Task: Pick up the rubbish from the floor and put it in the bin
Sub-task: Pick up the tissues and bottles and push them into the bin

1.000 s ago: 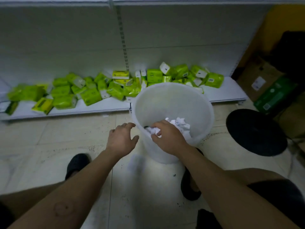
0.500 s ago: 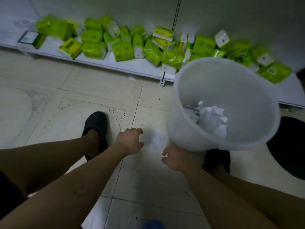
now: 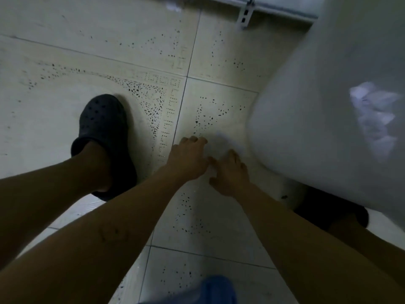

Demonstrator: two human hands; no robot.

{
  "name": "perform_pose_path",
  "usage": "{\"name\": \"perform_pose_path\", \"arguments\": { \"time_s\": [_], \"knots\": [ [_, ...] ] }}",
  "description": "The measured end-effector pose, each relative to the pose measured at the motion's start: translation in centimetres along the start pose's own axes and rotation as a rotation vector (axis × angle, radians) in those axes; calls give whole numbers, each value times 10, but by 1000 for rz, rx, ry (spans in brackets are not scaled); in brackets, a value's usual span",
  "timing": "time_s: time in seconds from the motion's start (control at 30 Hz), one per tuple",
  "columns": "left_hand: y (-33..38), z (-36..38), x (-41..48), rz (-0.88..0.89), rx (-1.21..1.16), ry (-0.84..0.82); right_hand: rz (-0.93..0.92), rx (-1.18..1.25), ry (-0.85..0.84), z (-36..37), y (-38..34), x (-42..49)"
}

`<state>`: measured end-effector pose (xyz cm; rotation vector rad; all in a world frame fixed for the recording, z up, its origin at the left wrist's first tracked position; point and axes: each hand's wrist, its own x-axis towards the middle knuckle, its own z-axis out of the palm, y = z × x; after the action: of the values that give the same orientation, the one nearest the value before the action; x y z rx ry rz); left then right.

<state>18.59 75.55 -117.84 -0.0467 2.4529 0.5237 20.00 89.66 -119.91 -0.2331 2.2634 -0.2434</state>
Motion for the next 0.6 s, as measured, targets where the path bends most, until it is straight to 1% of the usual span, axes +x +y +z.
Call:
{"name": "perform_pose_path", "arguments": {
  "time_s": [0.03, 0.1, 0.17, 0.23, 0.3, 0.37, 0.47, 0.53, 0.6],
  "knots": [
    [-3, 2, 2, 7, 0, -5, 7, 0, 5, 5, -1, 1],
    [-8, 7, 2, 17, 4, -10, 3, -9, 77, 13, -3, 0],
    [-10, 10, 0, 35, -5, -17, -10, 42, 133, 14, -5, -2],
    [-10, 9, -4, 57, -27, -9, -64, 122, 140, 11, -5, -4],
    [-9, 1, -8, 82, -9, 12, -131, 128, 134, 3, -5, -10],
    [-5, -11, -14, 98, 12, 11, -177, 178, 159, -9, -6, -19],
    [3, -38, -29, 89, 22, 10, -176, 312, 215, -36, -12, -40],
    [11, -60, -43, 61, -50, 17, -191, 390, 276, -60, -16, -59],
    [21, -86, -59, 51, -123, 72, -222, 406, 368, -86, -21, -82]
  ]
}}
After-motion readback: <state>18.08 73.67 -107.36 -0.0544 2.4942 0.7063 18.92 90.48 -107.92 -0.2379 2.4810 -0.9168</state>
